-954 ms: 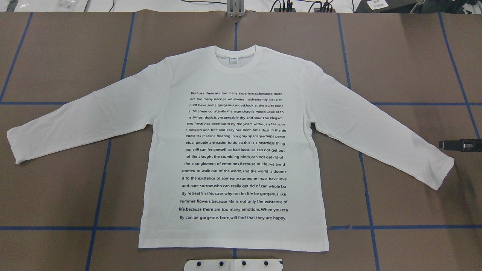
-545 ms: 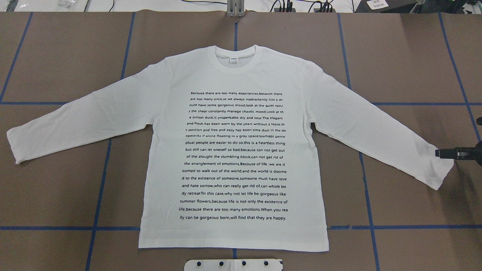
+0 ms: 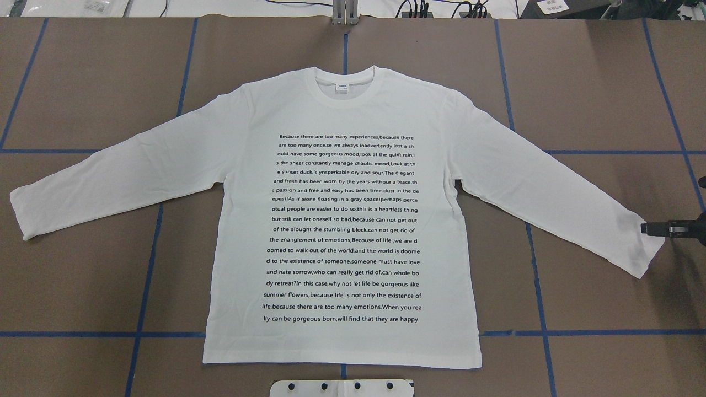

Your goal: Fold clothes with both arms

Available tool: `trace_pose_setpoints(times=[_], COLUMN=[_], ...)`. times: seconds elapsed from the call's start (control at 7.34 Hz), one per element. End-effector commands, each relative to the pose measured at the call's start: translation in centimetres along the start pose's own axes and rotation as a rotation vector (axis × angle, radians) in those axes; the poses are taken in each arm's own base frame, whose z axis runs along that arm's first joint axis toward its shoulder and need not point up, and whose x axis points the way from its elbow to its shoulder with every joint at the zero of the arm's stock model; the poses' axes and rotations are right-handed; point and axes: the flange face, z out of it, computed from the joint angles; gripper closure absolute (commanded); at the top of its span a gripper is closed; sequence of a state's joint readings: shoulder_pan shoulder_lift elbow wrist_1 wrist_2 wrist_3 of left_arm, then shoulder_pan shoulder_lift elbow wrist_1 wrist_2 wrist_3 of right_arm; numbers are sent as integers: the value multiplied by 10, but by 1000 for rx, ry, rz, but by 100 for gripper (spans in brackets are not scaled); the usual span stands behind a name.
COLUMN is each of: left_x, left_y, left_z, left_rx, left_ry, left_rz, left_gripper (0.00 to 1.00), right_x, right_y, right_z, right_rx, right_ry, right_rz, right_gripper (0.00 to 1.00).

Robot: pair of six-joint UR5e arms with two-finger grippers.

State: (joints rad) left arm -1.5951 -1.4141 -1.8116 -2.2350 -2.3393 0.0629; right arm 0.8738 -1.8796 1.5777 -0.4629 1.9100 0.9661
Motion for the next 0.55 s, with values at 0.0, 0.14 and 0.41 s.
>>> trace_pose_setpoints(times=[0.0, 0.14, 0.41], left_x=[0, 0, -1], left_y=[0, 0, 2], left_z=[1, 0, 1], left_rx=[-2, -1, -4], left_ry=[1, 0, 0], left_rz=[0, -1, -4], left_gripper=[0, 0, 0], right_x=[-2, -3, -3], right_y=[2, 3, 5], right_z=[0, 0, 0], right_rx=[0, -3, -7], right_ry=[-13, -14, -15], right_rz=[-4, -6, -9], right_gripper=[42, 41, 41])
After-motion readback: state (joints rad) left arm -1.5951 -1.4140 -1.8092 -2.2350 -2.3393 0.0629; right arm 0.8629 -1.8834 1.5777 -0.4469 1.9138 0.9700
